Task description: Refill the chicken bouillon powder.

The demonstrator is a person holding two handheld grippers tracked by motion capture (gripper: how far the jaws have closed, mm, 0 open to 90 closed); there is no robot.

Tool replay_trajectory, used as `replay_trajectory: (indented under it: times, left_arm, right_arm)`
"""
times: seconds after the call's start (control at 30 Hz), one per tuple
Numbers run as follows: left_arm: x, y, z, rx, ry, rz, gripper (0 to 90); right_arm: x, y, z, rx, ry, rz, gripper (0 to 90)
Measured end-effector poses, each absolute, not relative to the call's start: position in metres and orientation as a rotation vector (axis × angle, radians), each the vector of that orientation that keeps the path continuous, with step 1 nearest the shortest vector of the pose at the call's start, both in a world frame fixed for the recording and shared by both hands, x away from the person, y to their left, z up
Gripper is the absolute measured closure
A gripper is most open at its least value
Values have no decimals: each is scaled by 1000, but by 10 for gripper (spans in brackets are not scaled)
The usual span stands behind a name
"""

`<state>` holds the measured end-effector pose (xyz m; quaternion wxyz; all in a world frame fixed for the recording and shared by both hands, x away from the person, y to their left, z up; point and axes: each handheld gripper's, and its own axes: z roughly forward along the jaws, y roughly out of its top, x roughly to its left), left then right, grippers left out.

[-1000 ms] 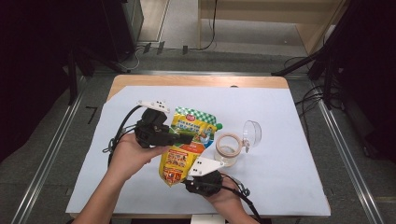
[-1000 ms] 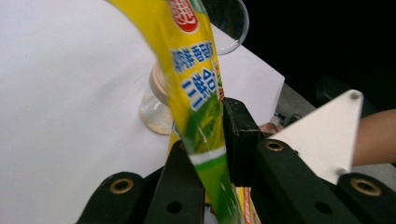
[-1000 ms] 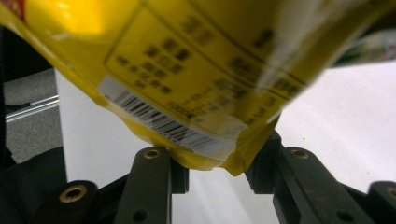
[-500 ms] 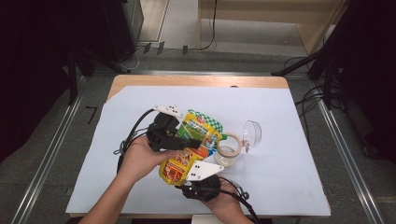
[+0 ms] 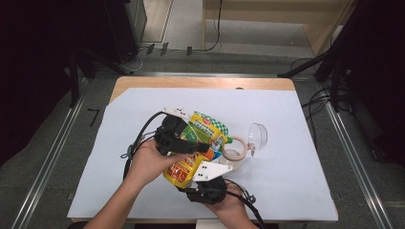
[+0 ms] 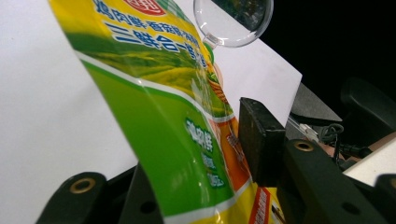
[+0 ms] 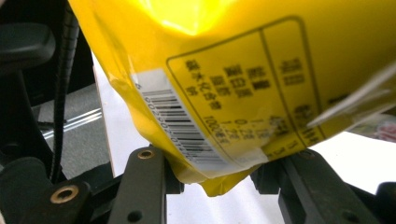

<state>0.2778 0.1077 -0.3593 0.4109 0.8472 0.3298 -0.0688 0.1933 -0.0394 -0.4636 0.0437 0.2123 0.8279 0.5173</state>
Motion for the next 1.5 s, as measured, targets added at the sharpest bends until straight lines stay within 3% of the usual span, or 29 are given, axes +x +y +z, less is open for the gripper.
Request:
replay_trajectory:
  times: [0.17,0.5,0.93,1.0,1.5]
  left_arm:
    - [283,102,-360,2123,827,-201,631]
    - [300,79,-355,2213,865,-228,616]
    - [321,68,-355,2224,950,-347,684]
    - [321,69,-355,2223,953,-343,693]
    - [320,66,-344,2214,943,-307,661]
  right_arm:
    - [195,-40,-461,695,2537,1646,640]
    - [200,-39,-456,681,2529,1629,621]
    - [212,-42,-448,674,2542,1600,588]
    - [210,-39,-447,628,2528,1576,560]
    - [218,-38,-439,753,2478,1628,589]
